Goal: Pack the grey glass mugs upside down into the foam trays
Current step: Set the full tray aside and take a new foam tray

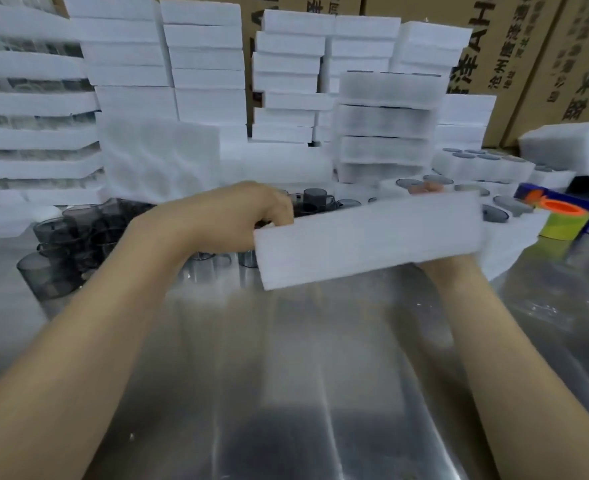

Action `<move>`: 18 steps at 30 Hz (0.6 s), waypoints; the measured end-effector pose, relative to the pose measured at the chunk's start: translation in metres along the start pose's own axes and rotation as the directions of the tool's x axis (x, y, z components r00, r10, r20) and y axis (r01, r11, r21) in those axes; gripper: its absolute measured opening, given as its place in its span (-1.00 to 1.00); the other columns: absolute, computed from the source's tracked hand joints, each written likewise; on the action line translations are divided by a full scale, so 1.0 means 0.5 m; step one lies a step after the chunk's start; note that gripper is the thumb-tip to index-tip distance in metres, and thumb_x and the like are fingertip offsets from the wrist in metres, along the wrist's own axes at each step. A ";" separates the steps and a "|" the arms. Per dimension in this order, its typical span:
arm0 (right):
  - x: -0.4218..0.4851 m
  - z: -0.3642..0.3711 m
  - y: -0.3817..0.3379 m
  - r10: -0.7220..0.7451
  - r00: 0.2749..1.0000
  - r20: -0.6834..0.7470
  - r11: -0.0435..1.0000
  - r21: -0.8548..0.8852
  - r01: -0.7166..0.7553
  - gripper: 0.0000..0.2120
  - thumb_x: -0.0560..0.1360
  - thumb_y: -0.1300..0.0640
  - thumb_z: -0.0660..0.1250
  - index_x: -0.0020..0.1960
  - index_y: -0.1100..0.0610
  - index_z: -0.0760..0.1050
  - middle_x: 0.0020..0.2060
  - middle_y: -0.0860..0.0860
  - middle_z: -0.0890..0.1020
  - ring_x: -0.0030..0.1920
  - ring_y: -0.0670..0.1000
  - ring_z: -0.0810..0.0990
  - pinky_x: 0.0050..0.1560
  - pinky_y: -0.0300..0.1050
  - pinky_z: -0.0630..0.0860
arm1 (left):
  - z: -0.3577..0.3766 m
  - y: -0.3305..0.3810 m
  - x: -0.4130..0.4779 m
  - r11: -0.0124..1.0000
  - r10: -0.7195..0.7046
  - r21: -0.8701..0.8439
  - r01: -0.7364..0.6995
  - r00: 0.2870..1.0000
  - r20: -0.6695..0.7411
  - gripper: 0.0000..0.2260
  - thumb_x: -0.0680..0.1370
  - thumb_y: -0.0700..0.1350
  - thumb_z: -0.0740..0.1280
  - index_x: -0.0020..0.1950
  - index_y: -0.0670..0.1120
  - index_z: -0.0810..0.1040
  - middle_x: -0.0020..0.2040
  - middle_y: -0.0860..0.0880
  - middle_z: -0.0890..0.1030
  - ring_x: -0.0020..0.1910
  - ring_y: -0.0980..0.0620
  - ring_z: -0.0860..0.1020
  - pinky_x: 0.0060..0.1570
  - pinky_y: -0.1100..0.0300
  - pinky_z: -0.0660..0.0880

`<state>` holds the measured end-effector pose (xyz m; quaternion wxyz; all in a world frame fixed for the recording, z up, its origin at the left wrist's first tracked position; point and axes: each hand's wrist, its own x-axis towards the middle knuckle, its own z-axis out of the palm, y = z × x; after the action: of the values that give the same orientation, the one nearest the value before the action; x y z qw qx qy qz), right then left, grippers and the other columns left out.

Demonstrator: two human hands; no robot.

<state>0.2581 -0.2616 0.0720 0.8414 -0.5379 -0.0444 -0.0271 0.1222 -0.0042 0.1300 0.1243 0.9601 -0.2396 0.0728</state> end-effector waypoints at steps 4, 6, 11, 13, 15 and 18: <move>0.004 -0.023 -0.014 0.187 0.948 0.259 0.980 -0.114 -0.163 -0.70 0.58 -0.01 0.13 -0.11 0.13 0.55 -0.14 0.03 0.71 0.04 0.06 0.63 0.23 -0.03 0.40 | 0.011 -0.008 -0.003 0.971 -0.221 -0.029 0.238 0.935 0.278 -0.51 0.39 -0.46 0.17 -0.30 0.12 0.66 -0.26 0.16 0.64 -0.36 0.20 0.54 -0.38 0.28 0.48; 0.003 -0.026 0.002 0.233 0.903 0.361 0.936 -0.337 -0.106 -0.78 0.54 0.01 0.20 -0.06 0.11 0.56 -0.06 0.03 0.71 0.09 0.04 0.63 0.24 -0.03 0.39 | 0.016 -0.012 -0.003 0.935 -0.313 -0.027 0.354 0.859 0.406 -0.42 0.36 -0.49 0.05 -0.18 0.08 0.72 -0.44 0.26 0.58 -0.59 0.29 0.44 -0.57 0.44 0.30; -0.020 -0.015 0.017 0.440 0.746 0.500 0.690 -0.720 0.075 -0.71 0.46 0.13 0.41 0.18 -0.03 0.58 0.08 -0.17 0.66 0.08 -0.22 0.61 0.02 -0.36 0.48 | -0.005 -0.052 -0.029 0.873 -0.322 -0.310 0.376 0.922 0.214 -0.61 0.48 -0.40 0.28 -0.22 0.06 0.72 -0.27 0.10 0.69 -0.28 0.22 0.62 -0.27 0.46 0.46; -0.026 -0.008 0.025 0.483 0.704 0.521 0.616 -0.773 0.150 -0.66 0.46 0.15 0.43 0.21 -0.07 0.55 0.10 -0.19 0.65 0.09 -0.24 0.60 0.04 -0.37 0.48 | -0.008 -0.095 -0.034 0.815 -0.477 -0.398 0.421 0.877 -0.050 -0.70 0.51 -0.32 0.32 -0.20 0.06 0.69 -0.19 0.08 0.69 -0.14 0.20 0.63 -0.19 0.45 0.45; -0.023 -0.001 0.032 0.453 0.722 0.523 0.603 -0.776 0.184 -0.66 0.45 0.11 0.45 0.20 -0.07 0.55 0.11 -0.16 0.64 0.11 -0.18 0.60 0.16 -0.23 0.47 | 0.003 -0.139 -0.037 0.743 -0.644 -0.466 0.480 0.705 -0.299 -0.76 0.52 -0.27 0.31 -0.13 0.06 0.64 -0.08 0.08 0.65 -0.11 0.17 0.58 -0.24 0.36 0.39; -0.024 0.006 0.037 0.426 0.727 0.539 0.582 -0.778 0.236 -0.64 0.37 -0.03 0.48 0.16 -0.10 0.57 0.04 -0.19 0.66 0.06 -0.17 0.62 0.14 -0.19 0.49 | 0.033 -0.191 -0.026 0.676 -0.736 -0.466 0.571 0.553 -0.391 -0.82 0.57 -0.16 0.27 0.11 0.03 0.59 0.32 -0.07 0.43 0.27 -0.03 0.42 0.09 0.18 0.43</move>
<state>0.2480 -0.2510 0.0553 0.4239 -0.8302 -0.2994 0.2035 0.1578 0.0789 0.0923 0.3423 0.8860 0.1775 0.2575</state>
